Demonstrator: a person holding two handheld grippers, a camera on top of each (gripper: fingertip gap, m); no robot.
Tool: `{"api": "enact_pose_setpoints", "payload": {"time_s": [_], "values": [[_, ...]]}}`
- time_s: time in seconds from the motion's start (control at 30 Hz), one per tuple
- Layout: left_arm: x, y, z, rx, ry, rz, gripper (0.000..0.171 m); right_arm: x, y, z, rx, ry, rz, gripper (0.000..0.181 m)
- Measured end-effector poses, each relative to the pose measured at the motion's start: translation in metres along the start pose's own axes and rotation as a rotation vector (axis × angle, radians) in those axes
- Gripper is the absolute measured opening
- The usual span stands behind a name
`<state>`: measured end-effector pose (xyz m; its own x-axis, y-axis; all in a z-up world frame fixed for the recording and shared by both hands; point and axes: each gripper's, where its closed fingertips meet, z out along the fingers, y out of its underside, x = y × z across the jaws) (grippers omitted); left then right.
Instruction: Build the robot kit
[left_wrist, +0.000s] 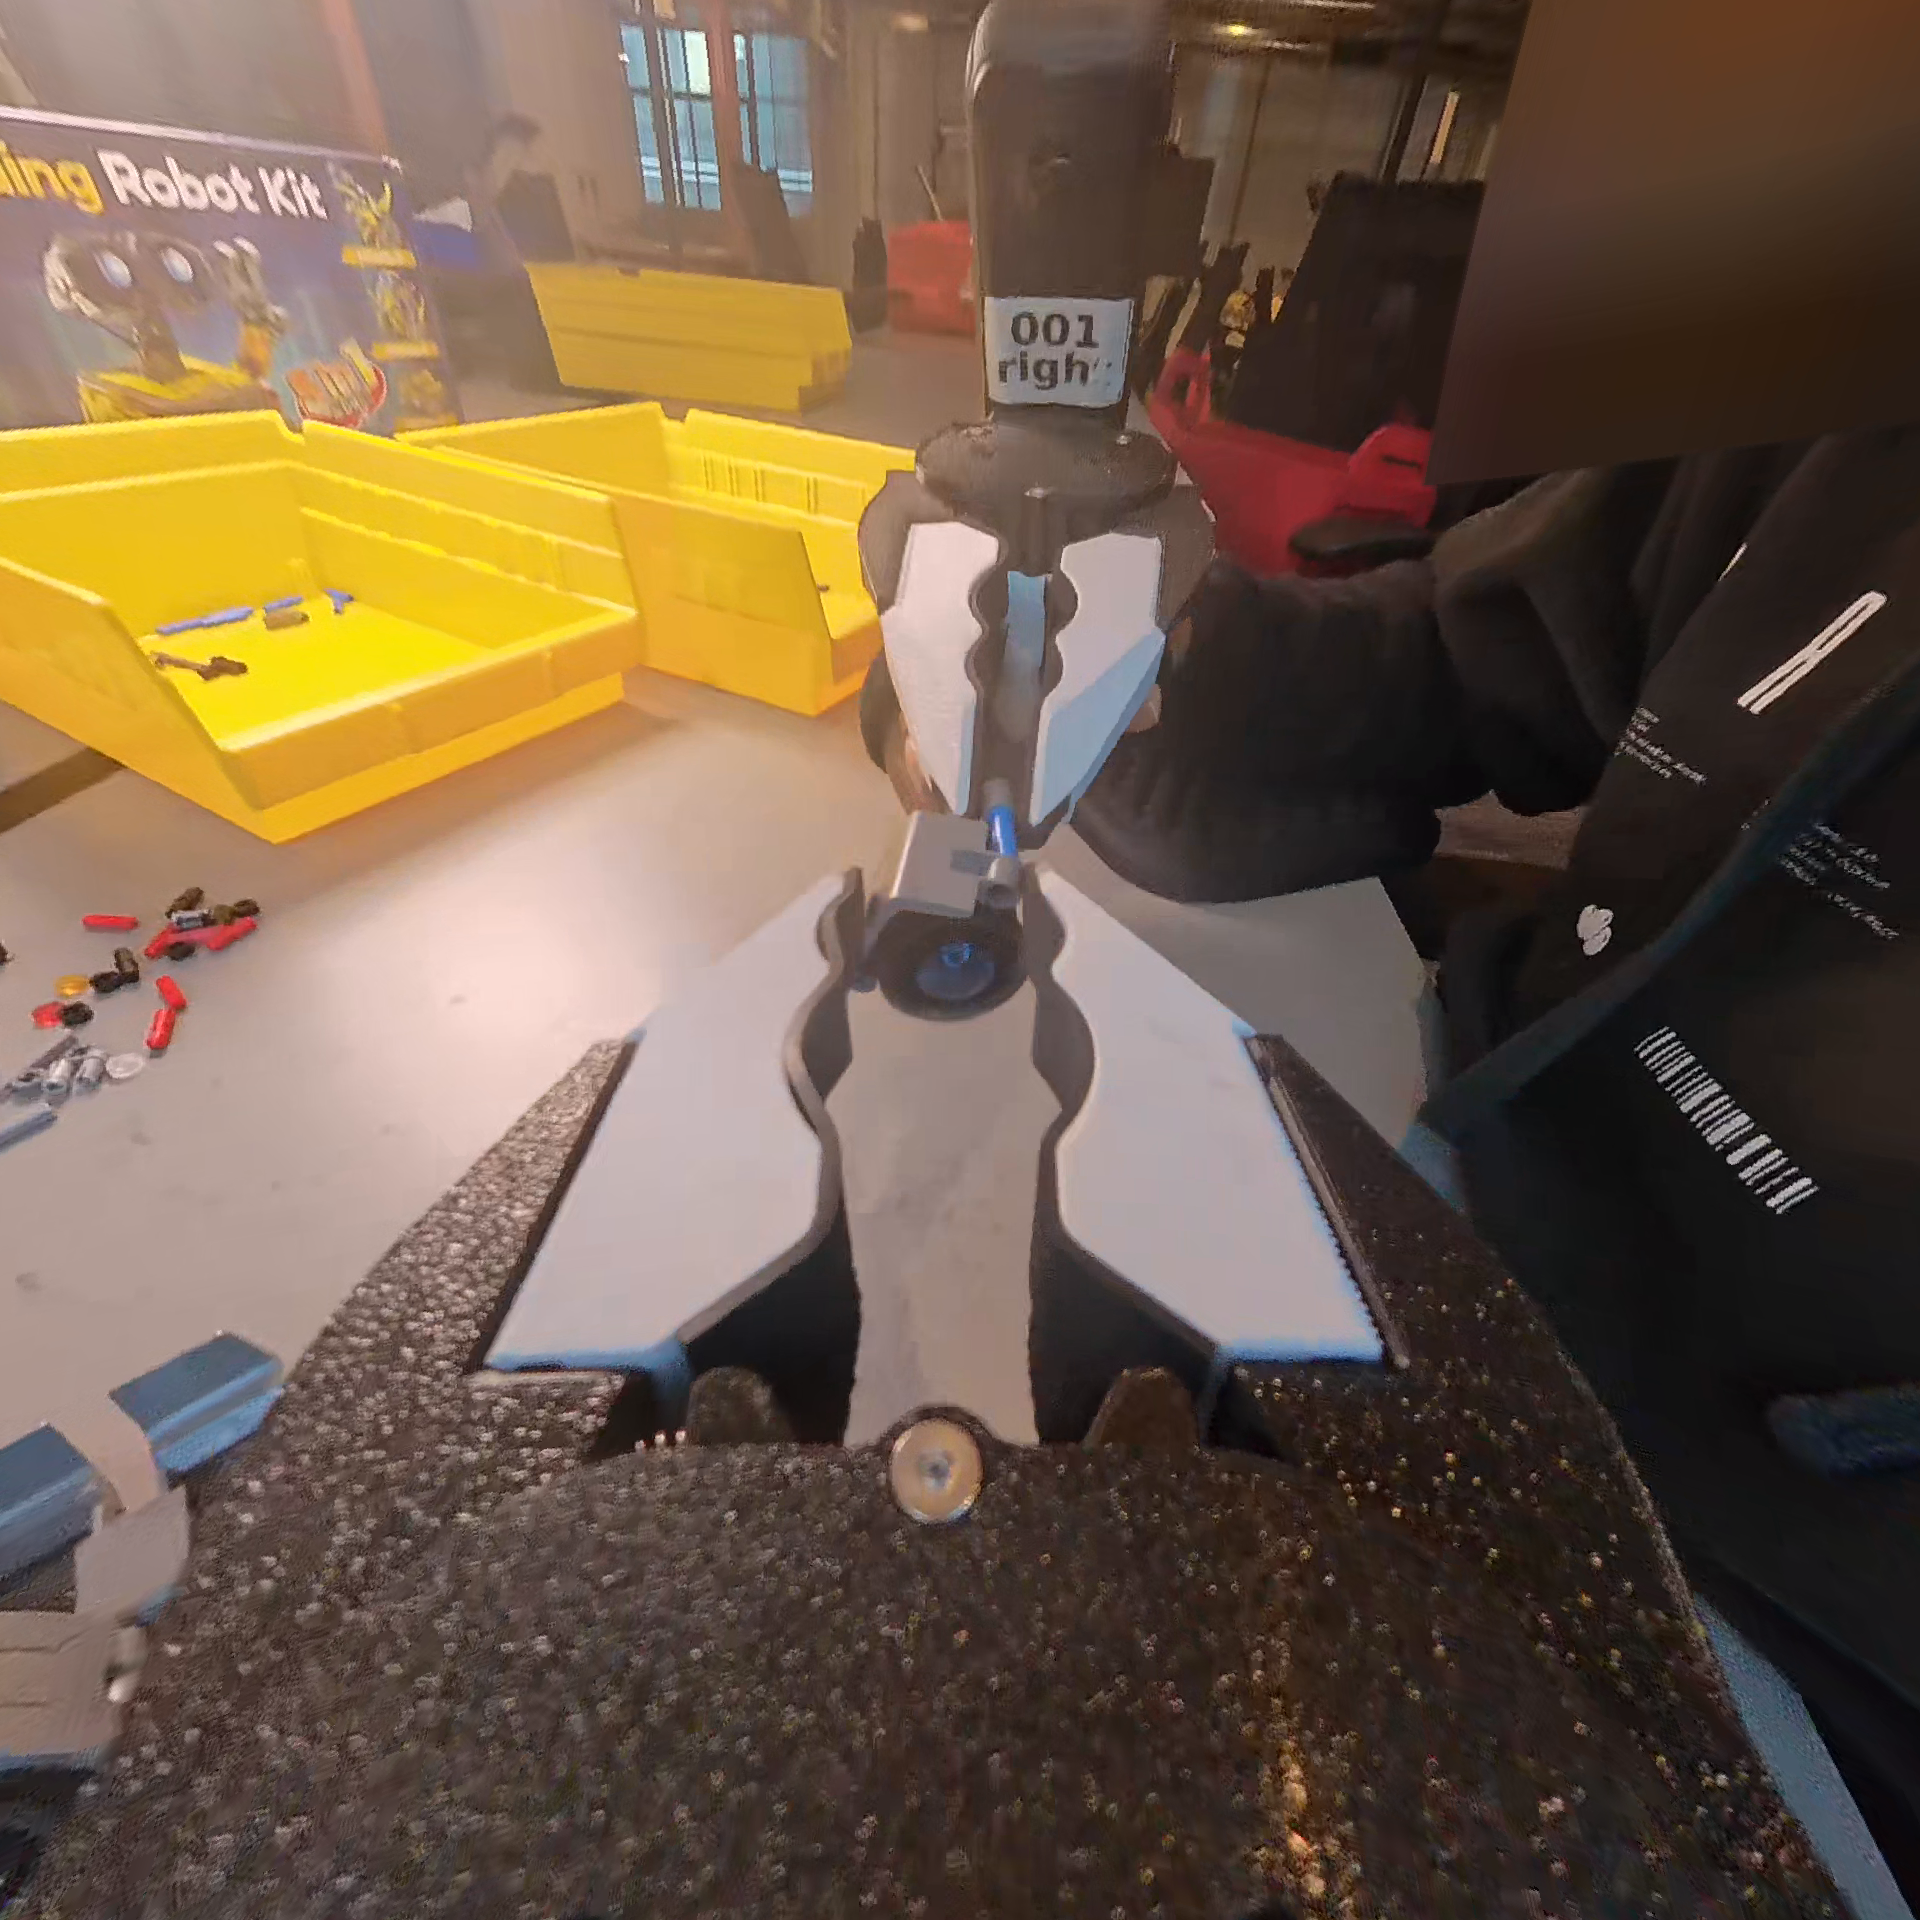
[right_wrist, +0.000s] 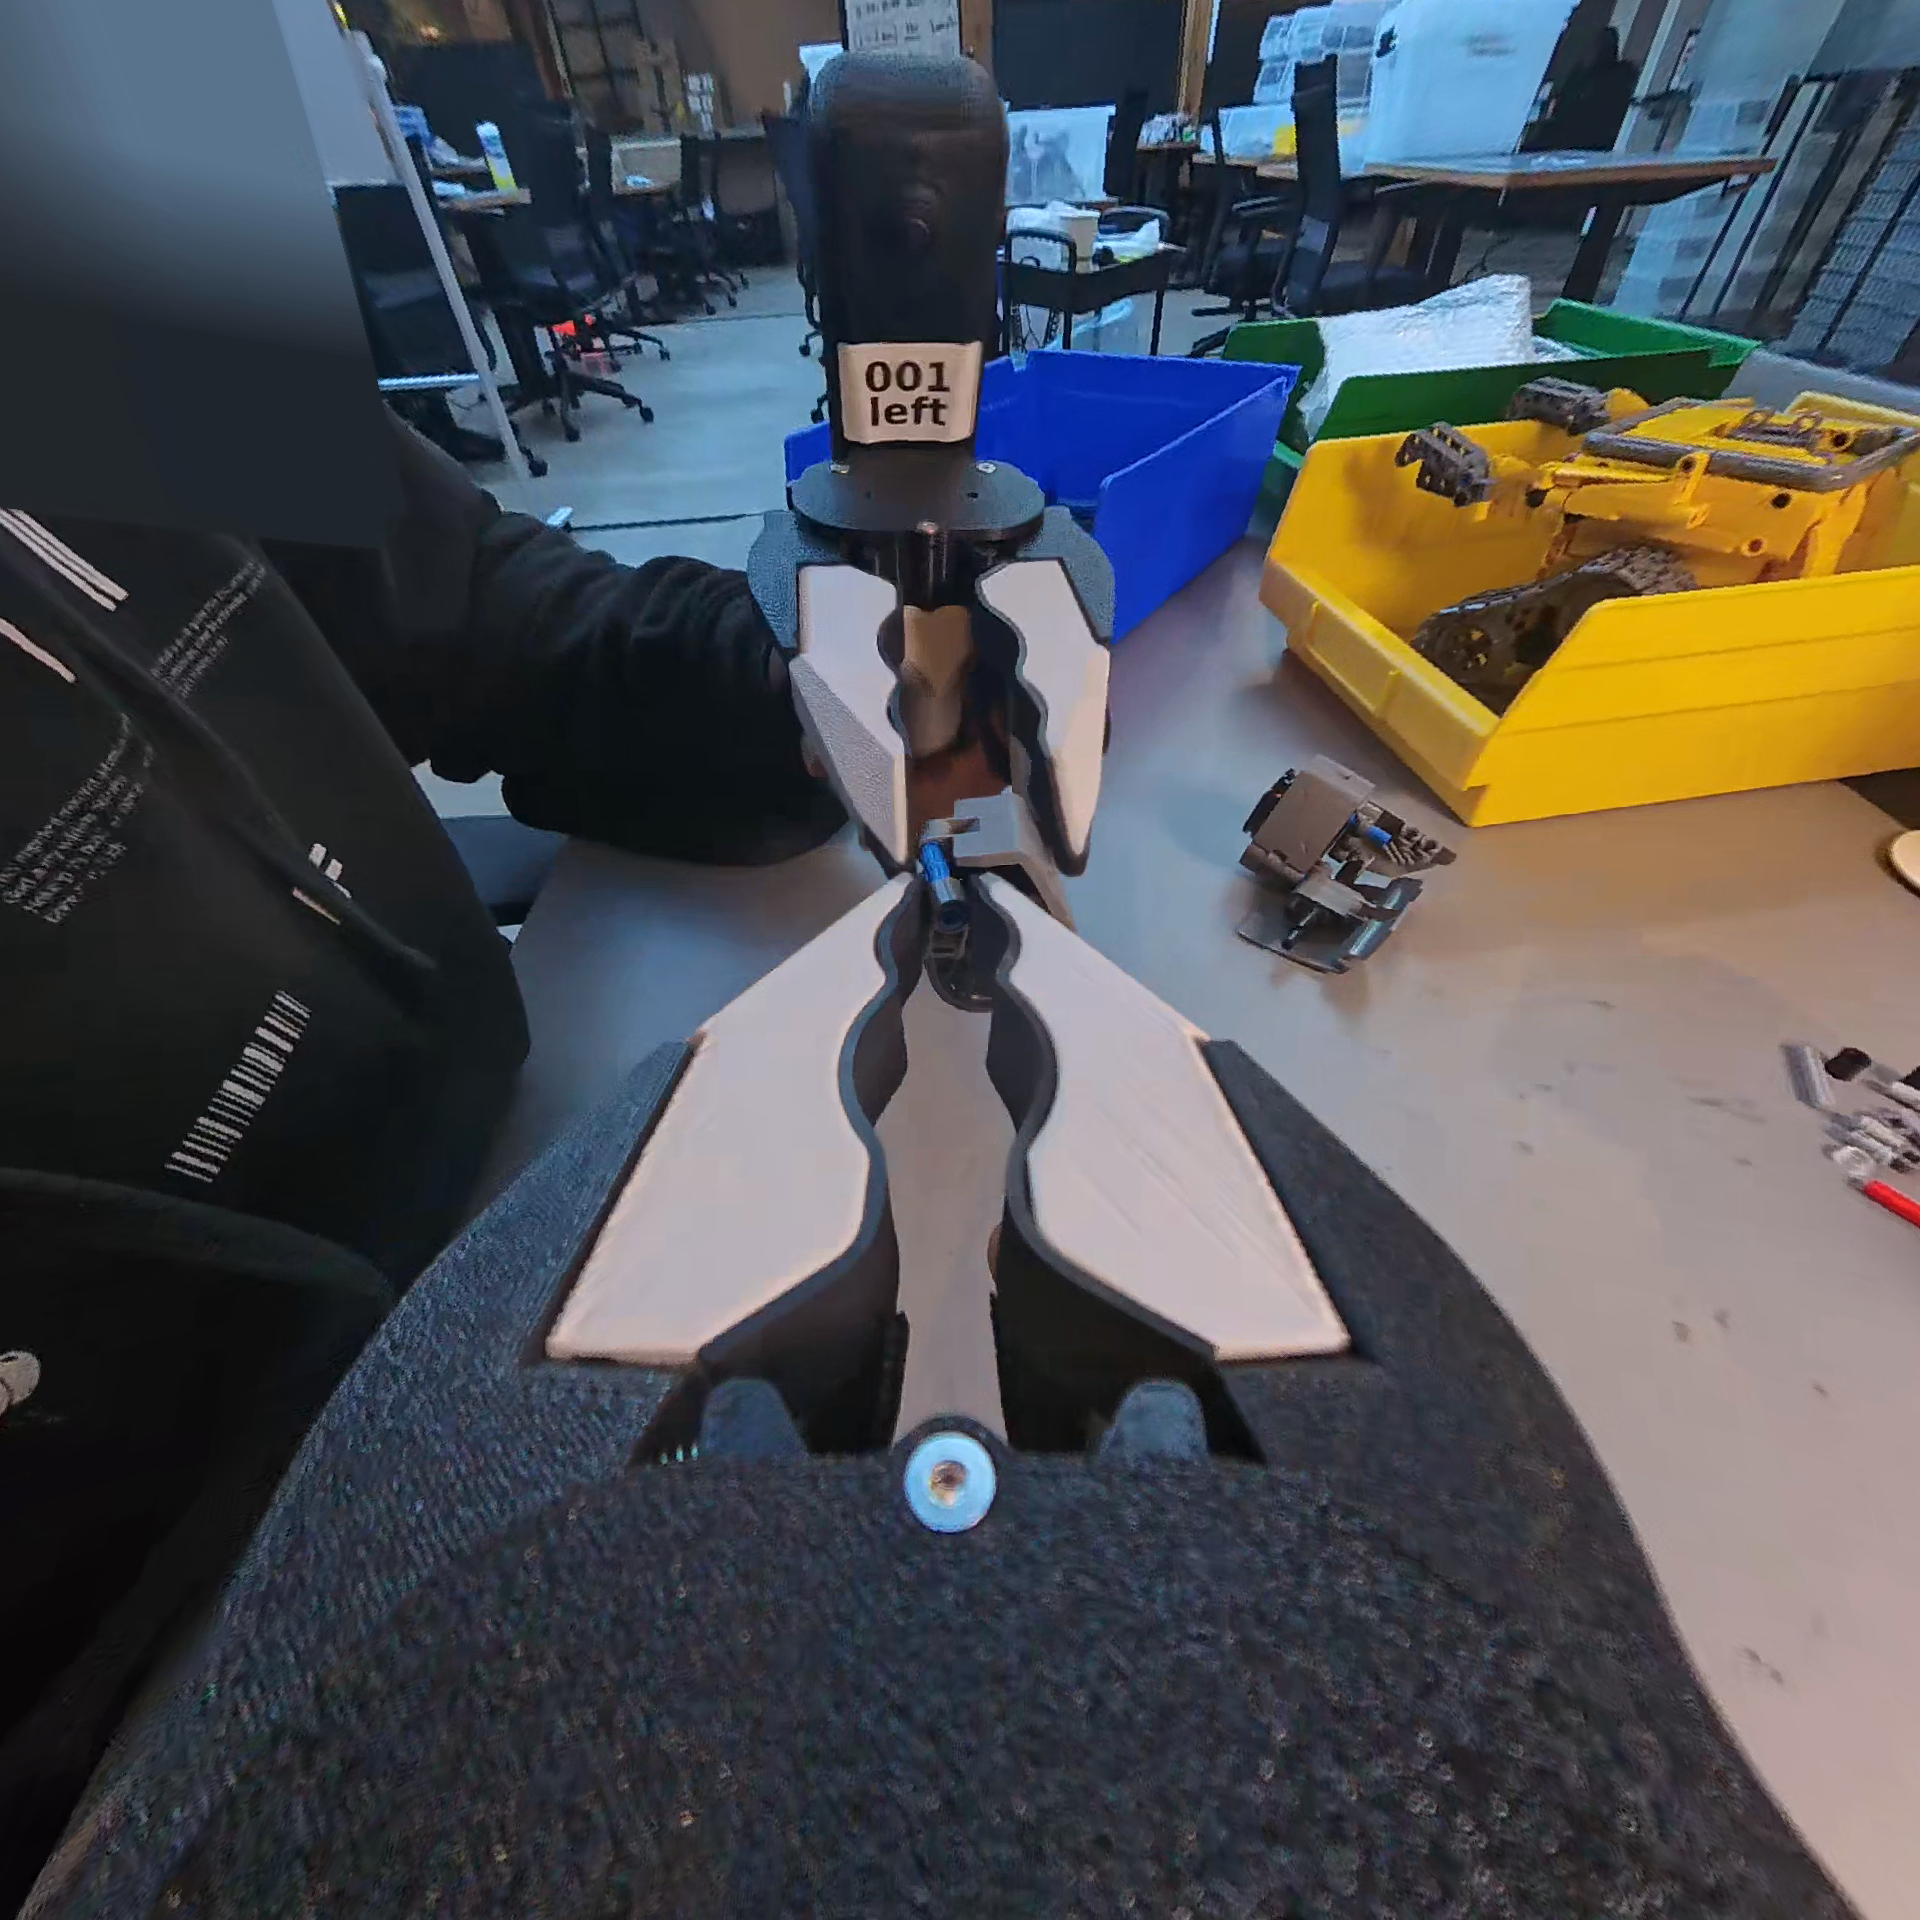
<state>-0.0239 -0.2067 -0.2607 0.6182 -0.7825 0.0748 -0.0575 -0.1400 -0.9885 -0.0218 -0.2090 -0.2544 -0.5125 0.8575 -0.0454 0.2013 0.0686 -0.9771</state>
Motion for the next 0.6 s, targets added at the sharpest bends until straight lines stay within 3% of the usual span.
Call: {"api": "enact_pose_setpoints", "payload": {"time_s": [0.4, 0.6], "values": [[-0.022, 0.01, 0.001, -0.034, -0.175, -0.028, 0.026, 0.023, 0.008, 0.005, 0.016, 0.184, -0.021, 0.008], [-0.033, 0.011, 0.0, -0.024, -0.273, -0.036, 0.025, 0.033, 0.01, 0.009, 0.007, 0.333, -0.125, 0.007]]}}
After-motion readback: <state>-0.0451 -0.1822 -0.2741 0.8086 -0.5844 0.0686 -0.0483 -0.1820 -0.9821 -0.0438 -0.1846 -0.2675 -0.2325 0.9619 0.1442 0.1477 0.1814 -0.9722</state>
